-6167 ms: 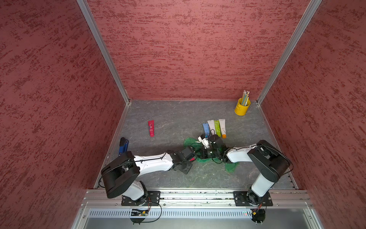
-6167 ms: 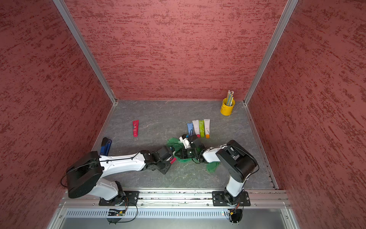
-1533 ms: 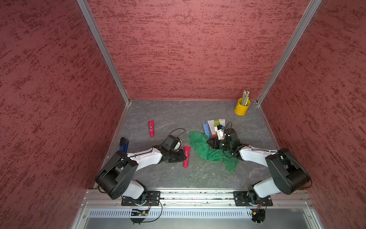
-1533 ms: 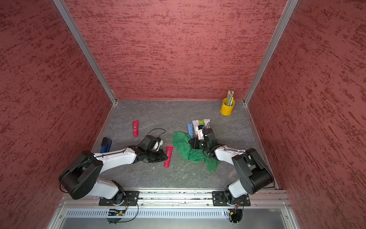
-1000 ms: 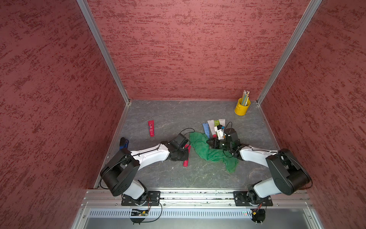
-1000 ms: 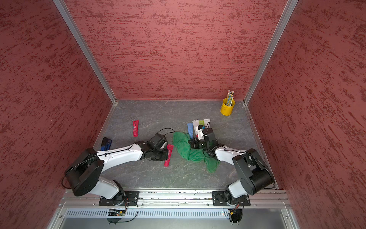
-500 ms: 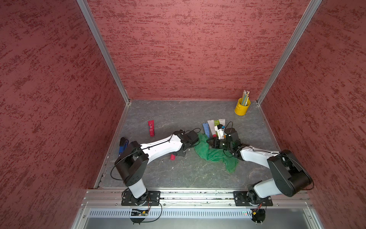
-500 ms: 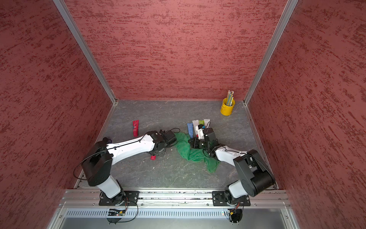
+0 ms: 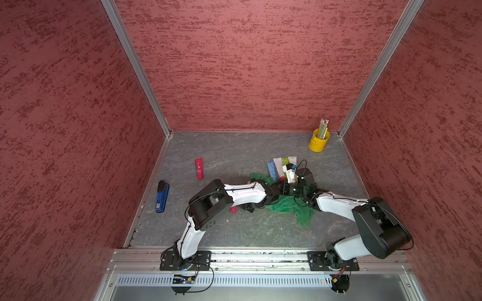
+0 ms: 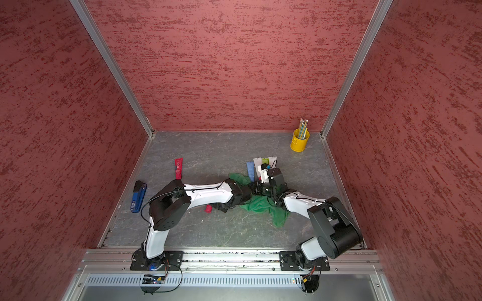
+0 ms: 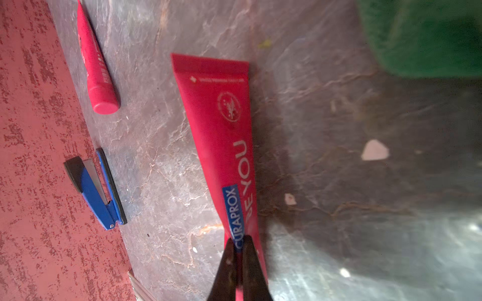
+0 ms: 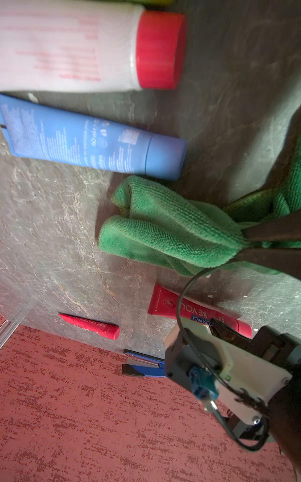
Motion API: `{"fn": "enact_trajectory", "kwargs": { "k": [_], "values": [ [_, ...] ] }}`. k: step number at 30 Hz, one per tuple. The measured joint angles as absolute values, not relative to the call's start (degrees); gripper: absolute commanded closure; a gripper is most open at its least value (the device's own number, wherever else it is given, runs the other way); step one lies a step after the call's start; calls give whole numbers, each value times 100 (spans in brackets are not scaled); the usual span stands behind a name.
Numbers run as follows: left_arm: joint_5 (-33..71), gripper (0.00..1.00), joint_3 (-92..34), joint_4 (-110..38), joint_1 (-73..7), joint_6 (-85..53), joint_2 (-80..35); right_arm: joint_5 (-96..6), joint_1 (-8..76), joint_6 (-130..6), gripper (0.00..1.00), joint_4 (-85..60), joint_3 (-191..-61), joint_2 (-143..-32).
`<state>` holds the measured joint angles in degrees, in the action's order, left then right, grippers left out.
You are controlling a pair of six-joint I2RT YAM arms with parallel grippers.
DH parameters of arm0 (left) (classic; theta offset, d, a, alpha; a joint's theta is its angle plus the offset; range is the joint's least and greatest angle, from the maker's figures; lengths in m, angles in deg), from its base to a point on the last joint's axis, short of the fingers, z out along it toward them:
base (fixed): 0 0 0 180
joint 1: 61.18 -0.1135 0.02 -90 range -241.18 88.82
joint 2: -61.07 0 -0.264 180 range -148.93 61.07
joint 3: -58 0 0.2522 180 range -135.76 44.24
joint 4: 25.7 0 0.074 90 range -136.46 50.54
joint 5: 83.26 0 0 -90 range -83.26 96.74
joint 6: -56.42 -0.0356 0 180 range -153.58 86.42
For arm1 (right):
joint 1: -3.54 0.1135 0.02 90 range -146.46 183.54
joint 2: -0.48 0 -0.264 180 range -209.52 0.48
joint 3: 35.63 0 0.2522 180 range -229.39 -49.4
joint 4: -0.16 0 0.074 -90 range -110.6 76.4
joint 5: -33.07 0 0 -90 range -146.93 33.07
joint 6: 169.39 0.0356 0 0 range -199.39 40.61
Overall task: Wipe the surface of the toothpaste tube
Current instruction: Adjust the toothpaste at the center of the board.
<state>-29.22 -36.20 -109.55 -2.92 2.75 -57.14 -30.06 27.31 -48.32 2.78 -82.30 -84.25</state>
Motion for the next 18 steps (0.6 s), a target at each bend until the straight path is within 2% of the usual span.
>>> {"fn": "enact_trajectory", "kwargs": {
  "k": [2,6,10,15,18],
  "values": [
    [-2940,84,-3675,-10955,-193,306,-5782,-3006,2731,-4832,100,278,-8230,-8425],
    [-2990,64,-3743,-10948,30,343,-5775,-3003,2731,-4832,100,278,-8230,-8425],
    [-3054,54,-3603,-10725,174,295,-5419,-2999,2731,-4832,100,280,-8230,-8425],
    [-2774,43,-2646,-9838,132,83,-3655,-2992,2731,-4832,100,282,-8230,-8427],
    [-2151,37,-1778,-9036,-311,-81,-2407,-2986,2731,-4832,100,282,-8230,-8429]
  ]
}}
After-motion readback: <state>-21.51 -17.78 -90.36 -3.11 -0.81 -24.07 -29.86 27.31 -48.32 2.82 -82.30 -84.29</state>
